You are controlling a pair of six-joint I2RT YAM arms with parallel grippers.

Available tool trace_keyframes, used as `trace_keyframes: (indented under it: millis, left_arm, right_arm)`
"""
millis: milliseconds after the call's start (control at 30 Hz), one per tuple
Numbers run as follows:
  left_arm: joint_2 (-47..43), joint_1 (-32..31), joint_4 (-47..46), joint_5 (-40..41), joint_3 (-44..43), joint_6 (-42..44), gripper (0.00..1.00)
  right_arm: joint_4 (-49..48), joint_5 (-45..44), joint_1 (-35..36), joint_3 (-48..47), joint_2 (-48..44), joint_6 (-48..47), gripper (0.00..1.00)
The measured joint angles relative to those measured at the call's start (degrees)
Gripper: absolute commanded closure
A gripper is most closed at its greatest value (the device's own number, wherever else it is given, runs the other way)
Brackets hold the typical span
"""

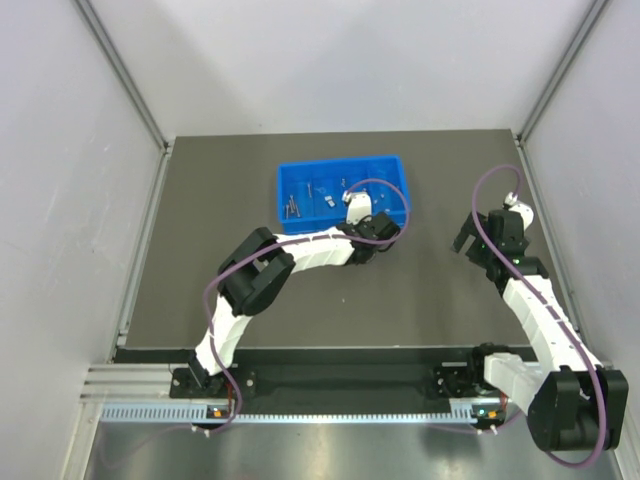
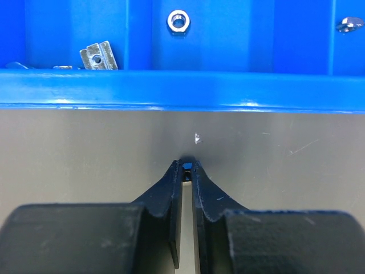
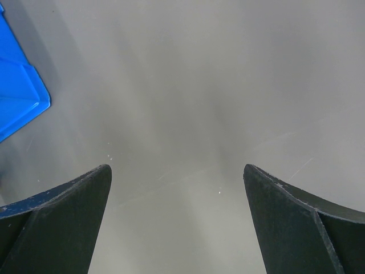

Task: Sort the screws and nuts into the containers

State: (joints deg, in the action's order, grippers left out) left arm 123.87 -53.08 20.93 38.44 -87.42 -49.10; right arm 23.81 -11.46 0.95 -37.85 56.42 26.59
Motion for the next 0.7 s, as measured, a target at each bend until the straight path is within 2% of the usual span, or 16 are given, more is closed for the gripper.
trace_keyframes:
  millis: [467,700]
  left_arm:
    - [-7.6,-0.6,-3.4,-6.9,4.1,7.3,1.0]
    - [-9.8,-0.6,-6.4,-6.9,-0.7,14.4,1.0]
  right_arm:
    - [0.0,0.0,0.0,0.0,0.0,0.0,0.0]
    - [0.0,-0.1,0.0,0.0,0.0,0.0,0.0]
